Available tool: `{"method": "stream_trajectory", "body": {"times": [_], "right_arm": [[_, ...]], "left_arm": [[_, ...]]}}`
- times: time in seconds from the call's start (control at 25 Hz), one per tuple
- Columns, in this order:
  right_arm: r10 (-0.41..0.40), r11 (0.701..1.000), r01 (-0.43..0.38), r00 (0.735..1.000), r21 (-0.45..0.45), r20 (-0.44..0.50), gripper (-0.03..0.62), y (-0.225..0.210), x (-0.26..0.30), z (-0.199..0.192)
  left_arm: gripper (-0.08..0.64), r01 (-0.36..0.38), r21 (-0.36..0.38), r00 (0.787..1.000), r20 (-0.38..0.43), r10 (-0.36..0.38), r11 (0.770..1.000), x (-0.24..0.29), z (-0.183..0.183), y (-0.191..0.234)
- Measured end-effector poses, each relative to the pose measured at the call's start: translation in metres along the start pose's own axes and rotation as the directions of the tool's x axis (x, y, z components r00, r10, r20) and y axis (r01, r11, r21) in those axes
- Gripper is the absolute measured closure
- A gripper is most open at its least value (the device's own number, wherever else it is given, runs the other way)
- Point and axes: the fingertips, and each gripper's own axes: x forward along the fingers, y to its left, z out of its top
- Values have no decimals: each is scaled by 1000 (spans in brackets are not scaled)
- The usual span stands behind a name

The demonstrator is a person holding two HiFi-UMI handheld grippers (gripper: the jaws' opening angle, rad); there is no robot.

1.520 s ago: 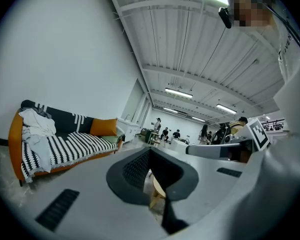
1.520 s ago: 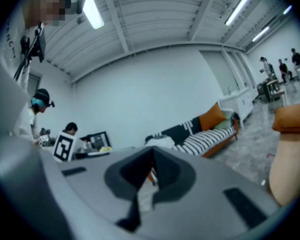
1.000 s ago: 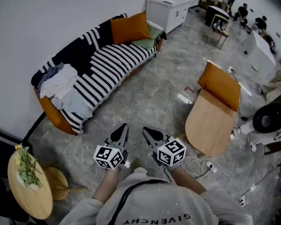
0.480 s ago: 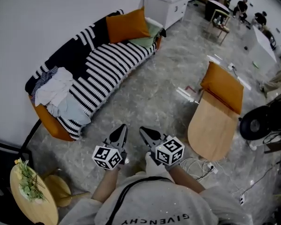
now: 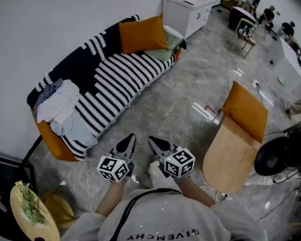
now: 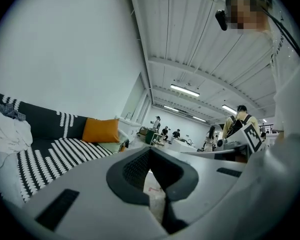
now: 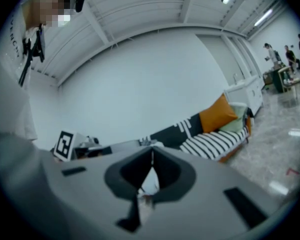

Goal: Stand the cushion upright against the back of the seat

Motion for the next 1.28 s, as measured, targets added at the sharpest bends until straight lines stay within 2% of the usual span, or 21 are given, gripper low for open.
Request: {"method": "stream_trajectory", "body": {"times": [0.28,0.56,0.96,1.28], "right_arm": [[26,1000,-26,1000,3,-8,574,-64,49,47],[53,999,-53,999,-5,-13,574,-116,82,81],[73,997,-73,997,6,-25,574,-150,120,97],[55,999,-55,997,-1,-46,574,-201,168,119]], "left_arm": [[537,-13,1,1000,8,13,1000,81,33,40],[537,-15,-1,1000,20,15,1000,146,48,62],[537,-38,-22,999,-1,38,999,190,49,95],[537,1,-36,1000,-21,-1,999,254,57,138]]}}
